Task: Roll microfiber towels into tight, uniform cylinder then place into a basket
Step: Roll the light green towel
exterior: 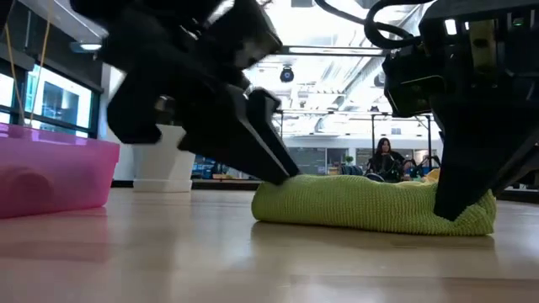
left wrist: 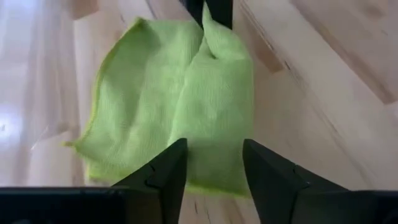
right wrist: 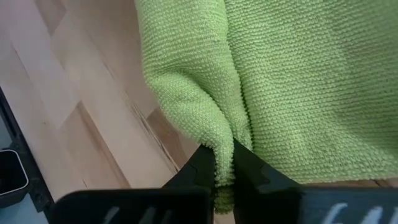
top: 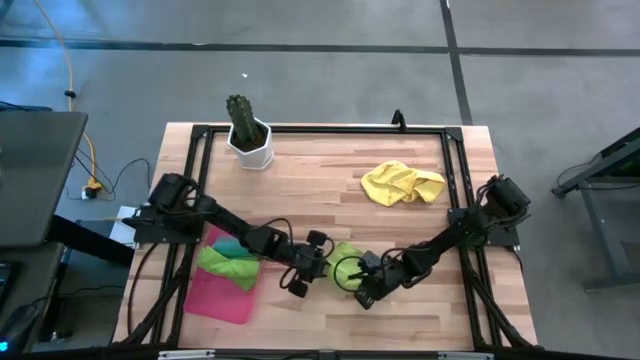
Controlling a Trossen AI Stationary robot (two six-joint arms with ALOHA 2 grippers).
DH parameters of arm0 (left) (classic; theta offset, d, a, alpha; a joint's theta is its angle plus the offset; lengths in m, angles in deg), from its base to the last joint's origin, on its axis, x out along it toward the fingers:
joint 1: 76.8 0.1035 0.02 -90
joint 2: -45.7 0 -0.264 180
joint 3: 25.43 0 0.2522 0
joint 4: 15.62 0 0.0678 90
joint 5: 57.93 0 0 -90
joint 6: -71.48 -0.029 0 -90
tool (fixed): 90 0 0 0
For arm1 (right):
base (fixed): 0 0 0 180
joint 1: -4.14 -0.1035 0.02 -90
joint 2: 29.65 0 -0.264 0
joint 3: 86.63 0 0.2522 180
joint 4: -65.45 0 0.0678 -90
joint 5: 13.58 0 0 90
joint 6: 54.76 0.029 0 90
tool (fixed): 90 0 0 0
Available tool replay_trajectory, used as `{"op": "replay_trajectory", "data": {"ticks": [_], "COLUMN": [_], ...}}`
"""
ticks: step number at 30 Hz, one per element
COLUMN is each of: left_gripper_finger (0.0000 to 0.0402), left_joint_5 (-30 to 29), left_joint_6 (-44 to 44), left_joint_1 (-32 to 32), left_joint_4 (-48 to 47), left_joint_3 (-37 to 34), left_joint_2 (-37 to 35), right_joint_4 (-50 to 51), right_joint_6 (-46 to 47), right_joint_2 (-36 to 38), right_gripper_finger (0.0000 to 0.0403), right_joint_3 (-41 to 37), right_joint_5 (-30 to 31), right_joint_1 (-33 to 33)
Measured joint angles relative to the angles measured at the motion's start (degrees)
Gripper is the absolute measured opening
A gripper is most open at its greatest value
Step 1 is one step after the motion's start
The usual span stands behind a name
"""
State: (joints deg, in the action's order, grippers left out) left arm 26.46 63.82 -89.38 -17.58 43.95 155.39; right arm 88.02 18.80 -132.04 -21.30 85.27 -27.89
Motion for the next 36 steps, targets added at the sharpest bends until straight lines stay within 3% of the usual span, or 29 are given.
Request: {"op": "replay_trajectory", "data": {"ticks": [4, 11, 17, 21, 27, 31, 36], "left_gripper_finger": [0.017, 0.0183, 0.0132, 0.008, 0.0018, 0.0007, 0.0018], "left_joint_5": [6.9, 4.5, 7.8, 15.4, 25.6, 28.7, 36.5], "left_joint_6": [2.8, 5.2, 19.1, 33.1, 44.8, 47.8, 53.5], "left_joint_1": [1.0, 0.8, 1.1, 1.0, 1.2, 2.3, 5.5], "left_joint_4": [-0.3, 3.1, 2.6, 2.4, 3.3, 3.6, 3.5], "left_joint_3": [0.0, 0.3, 0.2, 0.2, 0.1, 0.1, 0.2], "left_joint_2": [2.4, 5.7, 5.1, 5.1, 5.2, 5.1, 5.1], "right_joint_4": [0.0, -0.2, -0.9, -1.2, -1.7, -3.1, -0.5], "right_joint_6": [-0.3, -0.6, -6.1, -9.7, -13.8, -22.1, -31.3], "right_joint_2": [0.0, 0.0, 0.0, 0.0, -0.1, -0.1, -0.1], "right_gripper_finger": [0.0006, 0.0006, 0.0009, 0.0017, 0.0023, 0.0035, 0.009], "right_joint_3": [0.0, 0.0, 0.0, 0.0, 0.0, 0.0, 2.0], "right_joint_5": [0.0, 0.1, 0.0, 0.0, 0.0, -0.1, -0.5], "right_joint_1": [0.0, 0.0, 0.0, 0.1, 0.2, 0.2, 0.1]}}
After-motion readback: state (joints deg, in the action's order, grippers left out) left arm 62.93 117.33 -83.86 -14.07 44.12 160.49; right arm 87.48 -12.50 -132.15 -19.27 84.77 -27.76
